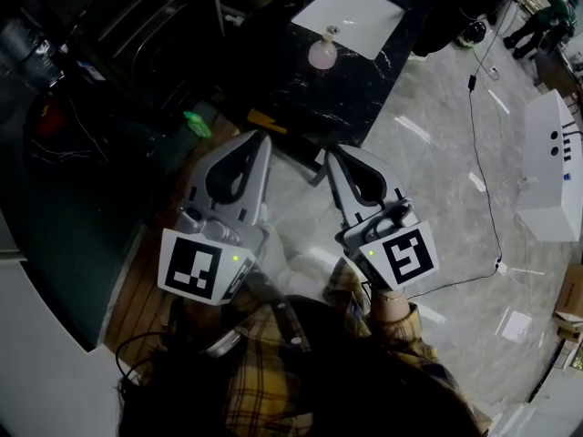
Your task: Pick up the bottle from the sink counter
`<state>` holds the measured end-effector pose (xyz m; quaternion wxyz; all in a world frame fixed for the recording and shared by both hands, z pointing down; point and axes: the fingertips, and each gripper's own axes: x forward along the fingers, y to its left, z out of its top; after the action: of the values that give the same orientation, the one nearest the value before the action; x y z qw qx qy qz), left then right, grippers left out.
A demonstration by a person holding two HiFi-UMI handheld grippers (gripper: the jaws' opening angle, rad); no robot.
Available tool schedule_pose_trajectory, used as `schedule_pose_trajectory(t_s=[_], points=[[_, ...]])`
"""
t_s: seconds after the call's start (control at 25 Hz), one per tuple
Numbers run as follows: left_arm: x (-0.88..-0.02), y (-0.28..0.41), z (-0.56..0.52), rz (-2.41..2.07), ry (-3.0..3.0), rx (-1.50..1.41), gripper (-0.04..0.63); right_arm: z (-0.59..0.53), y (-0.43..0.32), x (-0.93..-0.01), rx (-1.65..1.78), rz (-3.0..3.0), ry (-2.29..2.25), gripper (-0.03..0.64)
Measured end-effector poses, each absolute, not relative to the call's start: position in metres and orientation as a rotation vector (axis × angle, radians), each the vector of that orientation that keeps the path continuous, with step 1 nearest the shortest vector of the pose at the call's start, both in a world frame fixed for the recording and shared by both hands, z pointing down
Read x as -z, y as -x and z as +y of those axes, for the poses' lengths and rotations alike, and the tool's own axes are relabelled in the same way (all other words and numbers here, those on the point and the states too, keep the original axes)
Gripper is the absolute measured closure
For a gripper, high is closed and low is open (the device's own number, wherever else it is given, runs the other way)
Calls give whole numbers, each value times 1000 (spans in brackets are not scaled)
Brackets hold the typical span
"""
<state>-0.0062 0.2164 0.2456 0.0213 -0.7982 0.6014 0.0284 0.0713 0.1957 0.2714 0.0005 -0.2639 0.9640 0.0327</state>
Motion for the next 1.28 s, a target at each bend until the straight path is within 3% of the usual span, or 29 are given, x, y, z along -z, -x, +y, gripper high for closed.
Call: schedule_pose_trajectory(t_s=[0.6,1.28], points=[[-250,118,107,1780,2569,-112,577,92,34,-276,-98,3022,985,601],[-275,138,43,1757,2665,-82,578,21,31,-298,-22,3021,1166,601]])
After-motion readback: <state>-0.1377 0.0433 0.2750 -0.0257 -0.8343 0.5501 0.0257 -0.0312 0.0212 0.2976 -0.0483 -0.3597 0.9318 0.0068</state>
